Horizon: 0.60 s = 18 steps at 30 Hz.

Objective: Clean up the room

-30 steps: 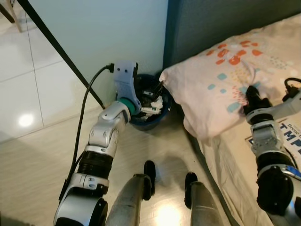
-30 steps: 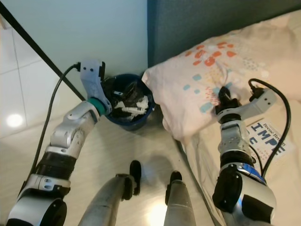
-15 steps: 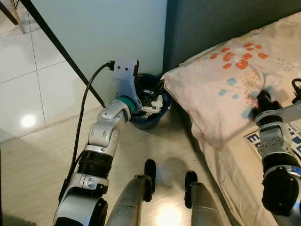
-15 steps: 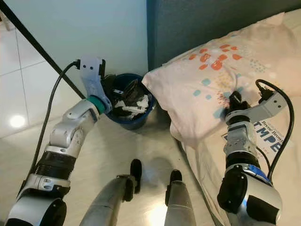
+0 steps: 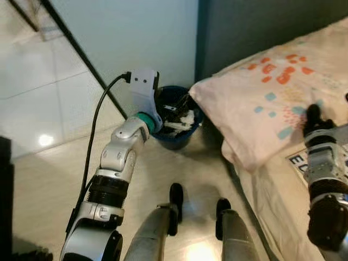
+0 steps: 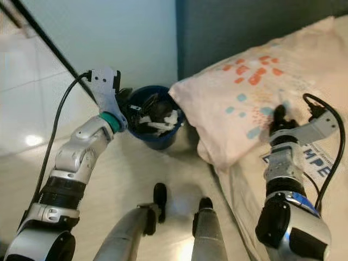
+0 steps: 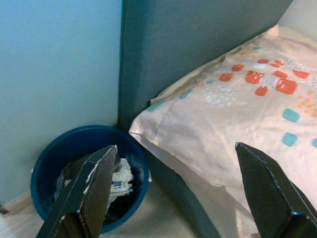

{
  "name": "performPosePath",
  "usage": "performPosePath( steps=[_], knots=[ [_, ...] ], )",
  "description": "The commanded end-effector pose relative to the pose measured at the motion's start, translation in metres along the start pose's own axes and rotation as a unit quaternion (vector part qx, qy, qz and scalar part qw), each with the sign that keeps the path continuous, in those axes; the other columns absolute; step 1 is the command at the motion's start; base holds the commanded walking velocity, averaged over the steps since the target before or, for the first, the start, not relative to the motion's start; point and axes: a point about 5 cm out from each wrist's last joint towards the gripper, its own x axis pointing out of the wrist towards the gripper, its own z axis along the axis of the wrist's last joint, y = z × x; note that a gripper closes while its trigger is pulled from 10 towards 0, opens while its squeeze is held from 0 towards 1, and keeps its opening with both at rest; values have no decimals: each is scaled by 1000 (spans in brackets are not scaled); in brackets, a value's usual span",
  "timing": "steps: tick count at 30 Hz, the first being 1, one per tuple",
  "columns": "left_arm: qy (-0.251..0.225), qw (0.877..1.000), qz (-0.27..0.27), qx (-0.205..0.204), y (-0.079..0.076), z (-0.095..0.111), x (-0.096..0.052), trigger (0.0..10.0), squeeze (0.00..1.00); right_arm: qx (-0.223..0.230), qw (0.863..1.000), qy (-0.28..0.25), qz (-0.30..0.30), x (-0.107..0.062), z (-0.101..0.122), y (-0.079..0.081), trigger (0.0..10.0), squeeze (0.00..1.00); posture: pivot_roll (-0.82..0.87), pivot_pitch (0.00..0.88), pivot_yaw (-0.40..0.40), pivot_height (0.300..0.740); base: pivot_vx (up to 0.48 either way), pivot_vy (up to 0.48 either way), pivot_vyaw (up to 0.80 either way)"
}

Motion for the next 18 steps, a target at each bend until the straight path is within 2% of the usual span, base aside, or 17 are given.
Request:
performPosePath(
  steps=[1, 4, 6, 7, 9, 12, 15, 16, 18],
  knots=[
    [18, 1000, 4, -4, 2, -10, -3, 10000, 0, -13, 1000, -21, -17, -2, 5, -8, 10000, 0, -33, 324, 181, 686, 0, 0, 0],
    [19, 1000, 4, -4, 2, -10, -3, 10000, 0, -20, 999, -25, -27, -2, 6, -9, 10000, 0, -33, 324, 181, 686, 0, 0, 0],
    [19, 1000, 5, -4, 2, -10, -3, 10000, 0, -68, 996, -55, -25, -2, 13, -3, 10000, 0, -34, 322, 181, 686, 0, 0, 0],
    [19, 1000, 5, -4, 2, -10, -3, 10000, 0, -68, 996, -55, -25, -2, 13, -3, 10000, 0, -34, 322, 181, 686, 0, 0, 0],
    [20, 1000, 6, -2, 2, -10, -3, 10000, 0, -147, 985, -92, 15, -7, 15, 15, 10000, 0, -37, 320, 179, 686, 0, 0, 0],
    [21, 1000, 6, -1, 3, -10, -4, 10000, 0, -162, 981, -101, 33, -10, 14, 21, 10000, 0, -37, 320, 179, 686, 0, 0, 0],
    [24, 1000, 8, 2, 4, -12, -5, 10000, 0, -188, 972, -107, 95, -28, 0, 40, 10000, 0, -46, 315, 176, 686, 0, 0, 0],
    [24, 1000, 8, 2, 4, -12, -5, 10000, 0, -188, 972, -107, 95, -28, 0, 40, 10000, 0, -46, 315, 176, 686, 0, 0, 0],
    [28, 1000, 9, 4, 5, -14, -7, 10000, 0, -195, 966, -97, 139, -44, -13, 52, 10000, 0, -52, 309, 176, 686, 0, 0, 0]
  ],
)
